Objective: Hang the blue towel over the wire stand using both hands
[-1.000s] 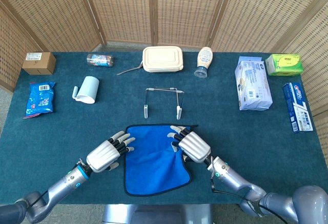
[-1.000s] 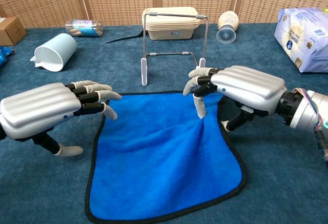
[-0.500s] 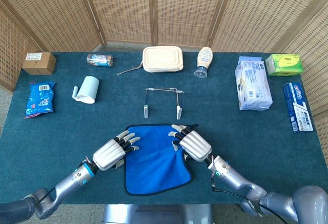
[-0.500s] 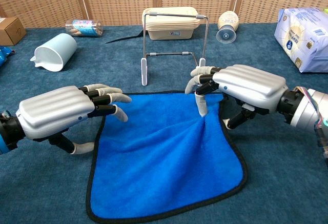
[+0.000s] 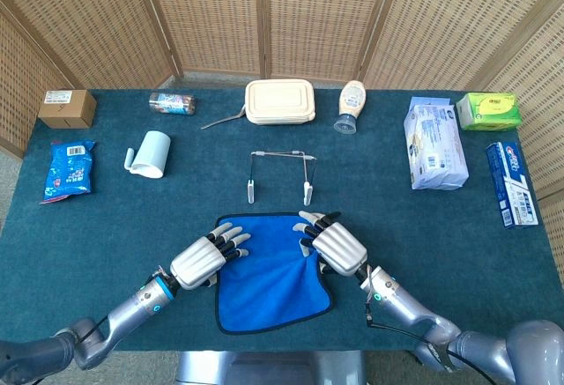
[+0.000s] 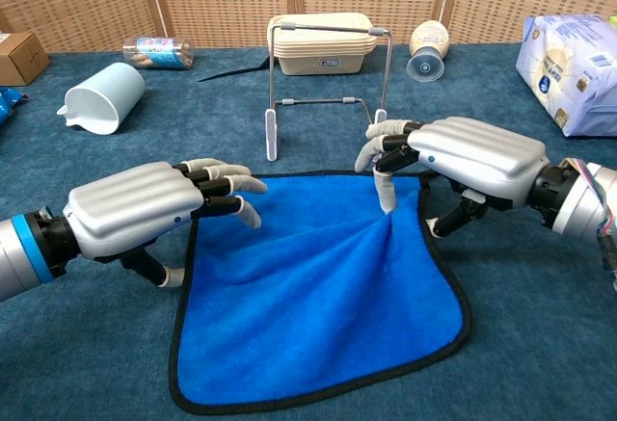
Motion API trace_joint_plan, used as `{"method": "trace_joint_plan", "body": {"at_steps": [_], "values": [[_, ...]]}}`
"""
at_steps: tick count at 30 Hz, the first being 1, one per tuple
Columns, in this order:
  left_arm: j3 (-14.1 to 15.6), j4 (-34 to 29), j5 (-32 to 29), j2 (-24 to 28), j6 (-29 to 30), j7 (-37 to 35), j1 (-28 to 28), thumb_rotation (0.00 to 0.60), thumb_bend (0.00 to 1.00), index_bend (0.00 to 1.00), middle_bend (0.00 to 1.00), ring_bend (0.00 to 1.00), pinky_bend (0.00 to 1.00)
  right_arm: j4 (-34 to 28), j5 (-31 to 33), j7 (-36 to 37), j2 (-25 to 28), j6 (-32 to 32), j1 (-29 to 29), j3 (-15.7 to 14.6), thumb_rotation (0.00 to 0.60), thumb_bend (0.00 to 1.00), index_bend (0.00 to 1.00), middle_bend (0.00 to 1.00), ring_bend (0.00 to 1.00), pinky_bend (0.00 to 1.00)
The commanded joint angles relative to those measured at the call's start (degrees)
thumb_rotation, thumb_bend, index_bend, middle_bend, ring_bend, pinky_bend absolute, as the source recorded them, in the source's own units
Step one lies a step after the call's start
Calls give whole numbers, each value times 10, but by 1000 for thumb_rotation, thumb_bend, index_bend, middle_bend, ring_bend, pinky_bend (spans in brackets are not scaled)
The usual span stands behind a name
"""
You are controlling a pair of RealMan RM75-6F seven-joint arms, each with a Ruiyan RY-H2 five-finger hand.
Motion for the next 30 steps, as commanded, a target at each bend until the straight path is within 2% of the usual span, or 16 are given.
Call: {"method": "trace_joint_plan", "body": {"at_steps": [1, 8, 14, 30], "values": [[-3, 6, -2, -9, 7, -5, -2, 600, 429, 261, 126, 48, 98, 0, 0, -1, 1, 0, 0, 0, 600, 506, 674, 255, 99, 205], [-3, 24, -4, -31, 19, -8, -7, 600, 462, 296, 149, 75, 118, -2, 3, 2, 2, 1, -3, 2, 600, 507, 672, 255, 99, 206], [-2, 36, -7, -43, 21, -13, -12, 600, 605, 338, 172, 98, 125, -3, 3, 3, 3, 2, -4, 2, 600, 506, 670, 255, 98, 206], [5, 41, -17, -50, 17, -20, -22, 600, 694, 334, 165, 99, 126, 2, 4, 6, 2, 1, -6, 2, 600, 508, 667, 255, 97, 209]]}}
